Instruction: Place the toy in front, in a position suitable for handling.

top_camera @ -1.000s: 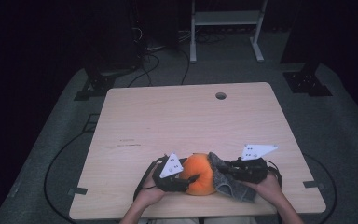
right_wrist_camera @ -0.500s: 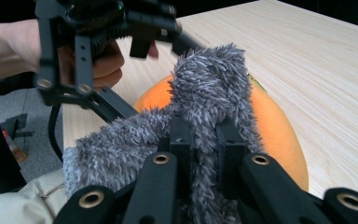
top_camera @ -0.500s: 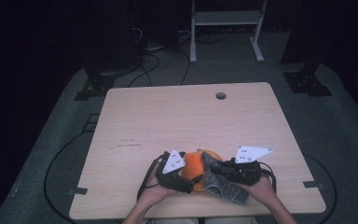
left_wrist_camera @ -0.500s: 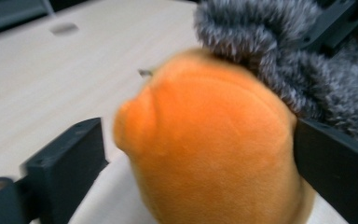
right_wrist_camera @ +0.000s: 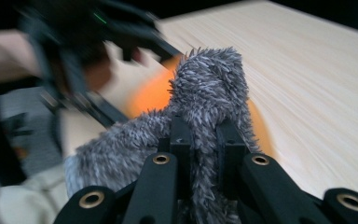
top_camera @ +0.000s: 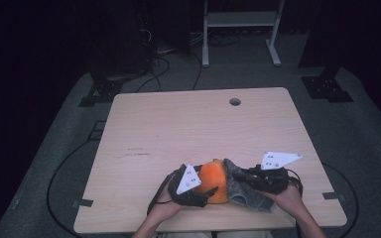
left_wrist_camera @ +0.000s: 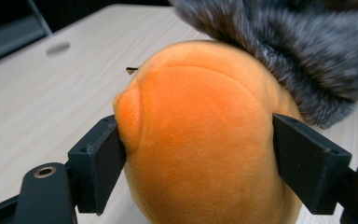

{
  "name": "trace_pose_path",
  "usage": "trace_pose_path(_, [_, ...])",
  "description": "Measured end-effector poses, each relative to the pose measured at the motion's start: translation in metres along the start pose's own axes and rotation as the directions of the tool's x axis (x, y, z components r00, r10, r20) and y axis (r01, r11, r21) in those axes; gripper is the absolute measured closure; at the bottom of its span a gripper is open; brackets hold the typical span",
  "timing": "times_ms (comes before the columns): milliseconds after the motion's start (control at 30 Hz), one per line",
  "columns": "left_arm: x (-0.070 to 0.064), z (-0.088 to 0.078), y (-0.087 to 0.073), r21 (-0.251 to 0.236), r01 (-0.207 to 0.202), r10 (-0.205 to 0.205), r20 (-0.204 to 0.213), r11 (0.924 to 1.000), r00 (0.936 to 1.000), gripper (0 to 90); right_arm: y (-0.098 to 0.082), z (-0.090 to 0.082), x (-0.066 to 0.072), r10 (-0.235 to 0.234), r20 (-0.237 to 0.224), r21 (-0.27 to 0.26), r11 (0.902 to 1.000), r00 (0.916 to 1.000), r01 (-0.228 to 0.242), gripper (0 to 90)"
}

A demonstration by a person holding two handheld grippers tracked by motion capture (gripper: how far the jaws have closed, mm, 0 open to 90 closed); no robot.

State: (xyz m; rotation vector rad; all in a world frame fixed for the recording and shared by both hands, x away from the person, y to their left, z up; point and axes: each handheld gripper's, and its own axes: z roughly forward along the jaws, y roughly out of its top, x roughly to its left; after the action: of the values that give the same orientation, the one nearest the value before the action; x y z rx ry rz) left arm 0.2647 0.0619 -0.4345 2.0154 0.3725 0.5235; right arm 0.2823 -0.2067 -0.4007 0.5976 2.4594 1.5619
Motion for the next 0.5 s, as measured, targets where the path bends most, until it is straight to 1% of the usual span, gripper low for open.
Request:
trace_pose_path(33, [-0.005, 0.001, 0.003, -0.002, -0.029, 0.029, -0.001, 0.9996, 0.9996, 20.9, 0.006, 0.002, 0.006, -0.029, -0.018, 0.001, 0.9996, 0.9994, 0.029, 79.9])
trace_pose_path(67, [-0.009, 0.001, 0.006, 0.007, -0.059, 0.059, -0.004, 0.9982, 0.9982, 20.6, 0.011, 0.005, 0.014, -0.055, -0.024, 0.011, 0.9984, 0.9982, 0.056, 80.0])
trace_pose_path(100, [-0.012, 0.001, 0.008, 0.017, -0.08, 0.08, -0.007, 0.9967, 0.9968, 19.0, 0.016, 0.012, 0.025, -0.11, -0.017, 0.049, 0.9927, 0.9938, 0.11, 80.0])
trace_pose_path(133, [-0.013, 0.001, 0.008, 0.025, -0.088, 0.088, -0.003, 0.9958, 0.9961, 19.0, 0.016, 0.012, 0.025, -0.11, -0.017, 0.049, 0.9927, 0.9938, 0.11, 80.0])
trace_pose_path(167, [-0.011, -0.001, 0.007, 0.02, -0.085, 0.085, 0.015, 0.9962, 0.9963, 18.4, 0.016, 0.014, 0.027, -0.119, -0.01, 0.062, 0.9909, 0.9928, 0.12, 80.0])
trace_pose_path(200, [-0.008, -0.002, 0.005, 0.001, -0.066, 0.066, 0.032, 0.9978, 0.9973, 17.7, 0.014, 0.013, 0.025, -0.115, -0.014, 0.064, 0.9912, 0.9933, 0.116, 80.1])
trace_pose_path(233, [0.001, -0.006, 0.003, -0.012, -0.003, 0.004, 0.053, 0.9999, 0.9986, 14.1, 0.008, 0.01, 0.017, -0.095, -0.01, 0.062, 0.9935, 0.9954, 0.096, 80.1])
trace_pose_path(267, [0.001, -0.006, 0.003, -0.012, -0.003, 0.004, 0.053, 0.9999, 0.9986, 11.8, 0.008, 0.01, 0.017, -0.095, -0.01, 0.062, 0.9935, 0.9954, 0.096, 80.1])
trace_pose_path(300, [0.01, -0.007, 0.001, 0.007, 0.08, -0.081, 0.081, 0.9967, 0.9934, 10.2, 0.001, 0.006, 0.009, -0.069, 0.01, 0.059, 0.996, 0.9976, 0.068, 80.2])
trace_pose_path(333, [0.01, -0.007, 0.001, 0.007, 0.08, -0.081, 0.081, 0.9967, 0.9934, 10.5, 0.001, 0.006, 0.009, -0.069, 0.01, 0.059, 0.996, 0.9976, 0.068, 80.2])
trace_pose_path(367, [0.013, -0.006, -0.001, 0.027, 0.11, -0.113, 0.092, 0.9935, 0.9894, 10.5, -0.001, 0.003, 0.004, -0.048, 0.009, 0.049, 0.9977, 0.9988, 0.047, 80.2])
trace_pose_path(400, [0.015, -0.003, -0.003, 0.036, 0.131, -0.134, 0.105, 0.9907, 0.9854, 14.0, -0.001, 0.001, 0.001, -0.032, 0.011, 0.045, 0.9985, 0.9994, 0.032, 80.2])
trace_pose_path(433, [0.015, -0.002, -0.005, 0.026, 0.151, -0.153, 0.133, 0.9881, 0.9792, 19.2, -0.001, -0.001, -0.001, -0.027, 0.021, 0.045, 0.9986, 0.9994, 0.026, 80.2])
trace_pose_path(467, [0.015, -0.001, -0.006, 0.01, 0.161, -0.161, 0.141, 0.9869, 0.9769, 26.8, 0.001, -0.004, -0.002, -0.027, 0.036, 0.044, 0.9987, 0.999, 0.026, 80.2])
trace_pose_path(500, [0.012, 0.0, -0.004, 0.005, 0.134, -0.133, 0.119, 0.991, 0.9839, 29.6, 0.003, -0.005, 0.001, -0.033, 0.04, 0.038, 0.9988, 0.9987, 0.031, 80.2])
